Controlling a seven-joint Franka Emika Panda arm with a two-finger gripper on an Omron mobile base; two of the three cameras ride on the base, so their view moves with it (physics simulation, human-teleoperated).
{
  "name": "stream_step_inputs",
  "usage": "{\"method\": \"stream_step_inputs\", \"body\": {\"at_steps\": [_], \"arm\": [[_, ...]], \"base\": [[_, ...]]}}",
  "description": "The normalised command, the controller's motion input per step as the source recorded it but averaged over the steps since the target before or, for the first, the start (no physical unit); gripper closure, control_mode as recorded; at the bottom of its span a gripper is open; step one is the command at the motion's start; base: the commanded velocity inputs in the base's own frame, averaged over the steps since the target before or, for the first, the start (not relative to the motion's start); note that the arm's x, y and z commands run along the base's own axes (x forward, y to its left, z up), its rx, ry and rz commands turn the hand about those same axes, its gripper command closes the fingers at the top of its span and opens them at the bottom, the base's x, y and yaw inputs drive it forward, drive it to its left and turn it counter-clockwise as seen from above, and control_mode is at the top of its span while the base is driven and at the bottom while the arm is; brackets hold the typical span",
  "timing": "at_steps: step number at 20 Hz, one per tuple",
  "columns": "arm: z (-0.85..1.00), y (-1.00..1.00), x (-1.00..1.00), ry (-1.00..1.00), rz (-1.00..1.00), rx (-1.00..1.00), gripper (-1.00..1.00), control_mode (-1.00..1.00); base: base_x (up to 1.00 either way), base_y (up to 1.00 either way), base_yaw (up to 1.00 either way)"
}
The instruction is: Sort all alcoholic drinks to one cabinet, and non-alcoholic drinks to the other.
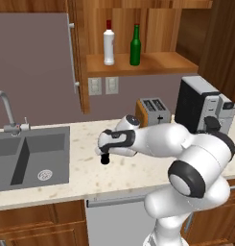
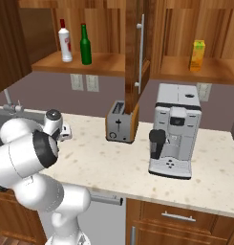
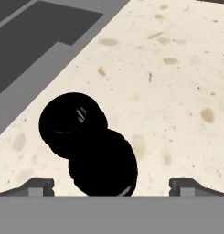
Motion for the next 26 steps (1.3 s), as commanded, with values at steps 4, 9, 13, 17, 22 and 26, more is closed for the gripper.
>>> {"method": "stream_step_inputs", "body": {"at_steps": [4, 9, 13, 17, 22, 26], "arm": [[-0.04, 0.0, 0.09, 0.0, 0.0, 0.0, -1.0, -1.0], [-0.05, 0.02, 0.14, 0.0, 0.0, 0.0, -1.0, -1.0], [-0.06, 0.05, 0.16, 0.0, 0.0, 0.0, -1.0, -1.0], [-0.09, 0.08, 0.17, 0.0, 0.0, 0.0, -1.0, -1.0], [-0.1, 0.11, 0.07, 0.0, 0.0, 0.0, 1.0, -1.0], [-0.19, 0.13, 0.03, 0.0, 0.0, 0.0, 1.0, -1.0]], "base": [[0.0, 0.0, 0.0], [0.0, 0.0, 0.0], [0.0, 0.0, 0.0], [0.0, 0.0, 0.0], [0.0, 0.0, 0.0], [0.0, 0.0, 0.0]]}}
